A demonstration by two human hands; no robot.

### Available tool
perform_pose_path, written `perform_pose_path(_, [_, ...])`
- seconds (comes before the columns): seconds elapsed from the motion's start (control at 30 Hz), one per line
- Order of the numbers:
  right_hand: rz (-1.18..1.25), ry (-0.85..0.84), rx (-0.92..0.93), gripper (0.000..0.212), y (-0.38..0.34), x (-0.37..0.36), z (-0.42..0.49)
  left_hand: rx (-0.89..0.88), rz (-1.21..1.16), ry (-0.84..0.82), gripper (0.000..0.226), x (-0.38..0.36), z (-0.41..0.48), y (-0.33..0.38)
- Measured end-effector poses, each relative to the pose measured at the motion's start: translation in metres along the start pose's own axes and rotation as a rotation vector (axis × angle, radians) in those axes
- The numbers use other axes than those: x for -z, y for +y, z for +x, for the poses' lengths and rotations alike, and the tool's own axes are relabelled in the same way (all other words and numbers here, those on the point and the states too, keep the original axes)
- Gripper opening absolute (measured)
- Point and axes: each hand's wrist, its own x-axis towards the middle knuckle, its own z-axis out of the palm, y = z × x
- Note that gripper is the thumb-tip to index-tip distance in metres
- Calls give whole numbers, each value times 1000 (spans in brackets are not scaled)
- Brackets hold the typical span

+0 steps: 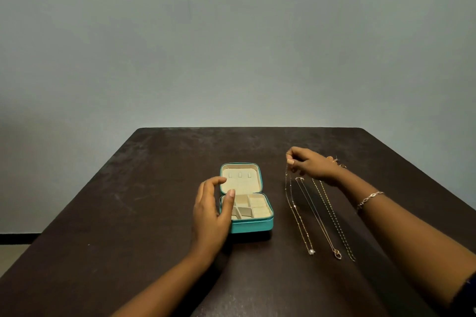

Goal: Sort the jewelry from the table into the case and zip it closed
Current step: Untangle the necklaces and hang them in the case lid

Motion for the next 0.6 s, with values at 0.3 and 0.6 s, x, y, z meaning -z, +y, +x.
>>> perform_pose_path(0.3, [345,-29,137,19,-60,33,-54,25,-266,-74,28,9,10,66])
perform_pose_path(0.6, [480,-64,266,19,-116,31,-81,90,-283,-275,19,26,10,91])
